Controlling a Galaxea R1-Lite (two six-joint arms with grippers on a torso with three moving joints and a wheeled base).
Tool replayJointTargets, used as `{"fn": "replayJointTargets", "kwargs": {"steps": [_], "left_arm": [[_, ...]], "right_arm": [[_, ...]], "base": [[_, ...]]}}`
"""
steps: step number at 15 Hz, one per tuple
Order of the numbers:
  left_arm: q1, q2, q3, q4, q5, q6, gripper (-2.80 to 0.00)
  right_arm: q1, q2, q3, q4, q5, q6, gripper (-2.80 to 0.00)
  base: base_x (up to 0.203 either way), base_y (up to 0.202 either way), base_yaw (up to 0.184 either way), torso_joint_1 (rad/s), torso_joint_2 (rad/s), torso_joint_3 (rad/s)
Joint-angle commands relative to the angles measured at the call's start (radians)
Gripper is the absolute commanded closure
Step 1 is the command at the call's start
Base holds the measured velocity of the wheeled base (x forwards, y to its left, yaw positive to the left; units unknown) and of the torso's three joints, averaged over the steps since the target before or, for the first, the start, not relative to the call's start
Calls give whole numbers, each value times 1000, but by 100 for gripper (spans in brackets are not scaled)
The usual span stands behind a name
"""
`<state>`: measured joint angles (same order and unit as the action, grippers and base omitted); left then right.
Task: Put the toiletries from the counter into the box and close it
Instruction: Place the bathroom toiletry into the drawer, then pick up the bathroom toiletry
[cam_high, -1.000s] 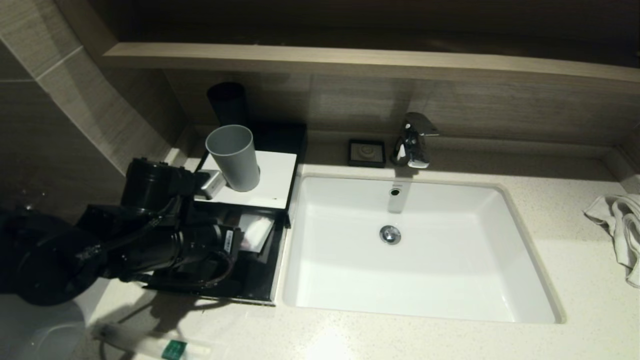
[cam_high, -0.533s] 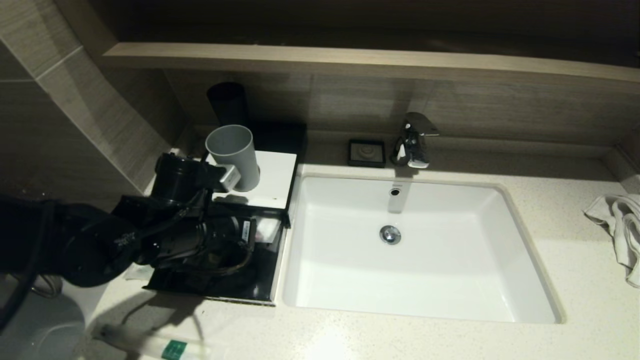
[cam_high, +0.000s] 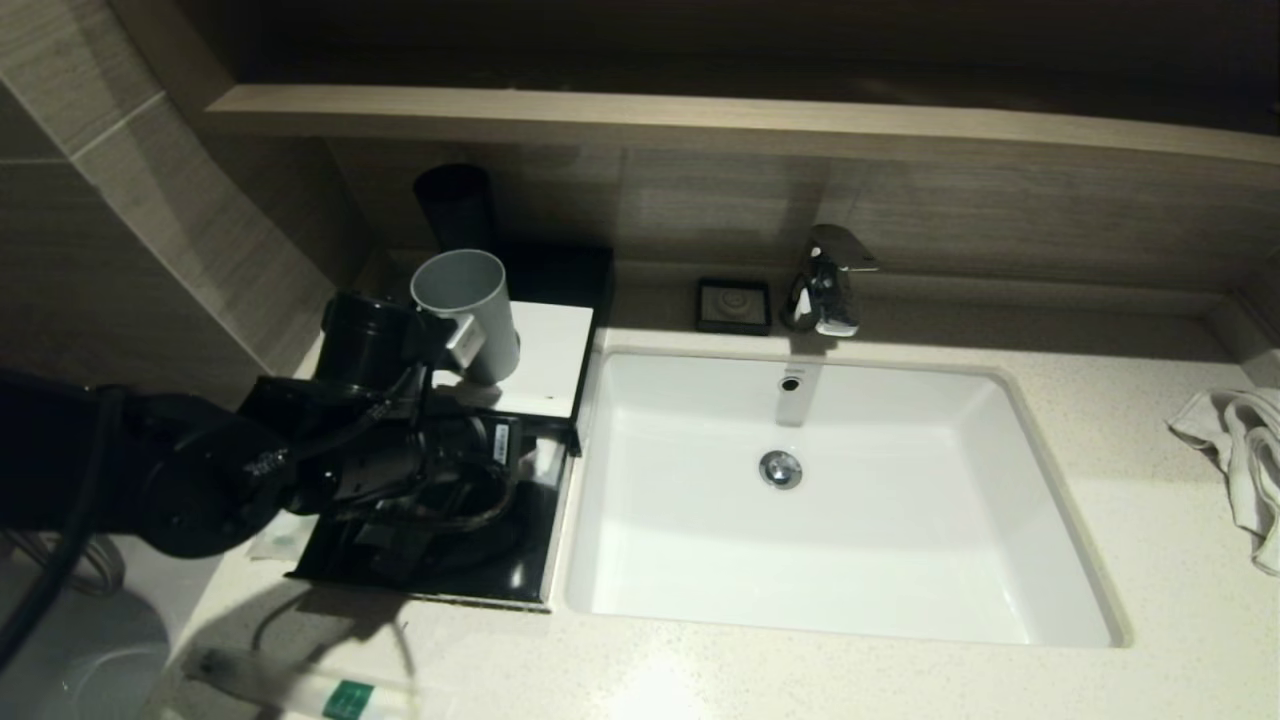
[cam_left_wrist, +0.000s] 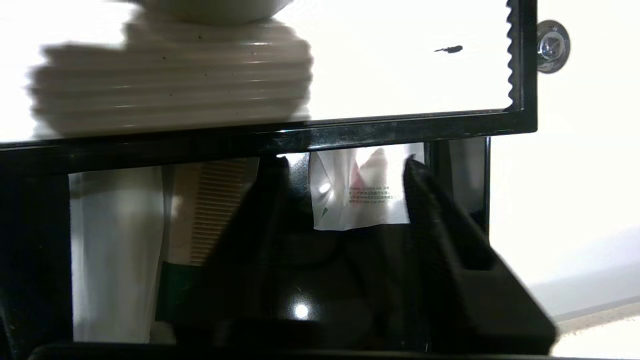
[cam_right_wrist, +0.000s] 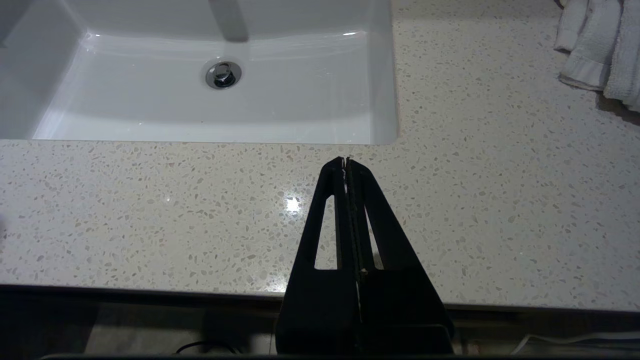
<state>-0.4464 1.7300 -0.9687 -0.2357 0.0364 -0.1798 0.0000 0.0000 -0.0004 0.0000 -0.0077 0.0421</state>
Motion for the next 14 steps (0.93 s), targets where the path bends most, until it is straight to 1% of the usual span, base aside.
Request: {"fn": "replayJointTargets", "kwargs": {"steps": [1,4,6,9,14], "left_arm": [[0,-22,9,-2,1,-1,-280],[1,-83,25,0,13,-3,-280],[1,-151,57,2,32,-5,-280],[4,-235,138,4,73,-6,-280],[8,-378,206,14,136,-17,-280]], "right_arm": [[0,0,0,0,0,1,0],[0,0,0,0,0,1,0],[0,0,0,0,0,0,0],[0,0,0,0,0,-1,0],[0,0,0,0,0,1,0]], "base": [[0,0,0,0,0,0],[0,0,0,0,0,0],[0,0,0,0,0,0],[0,0,0,0,0,0],[0,0,0,0,0,0]]}}
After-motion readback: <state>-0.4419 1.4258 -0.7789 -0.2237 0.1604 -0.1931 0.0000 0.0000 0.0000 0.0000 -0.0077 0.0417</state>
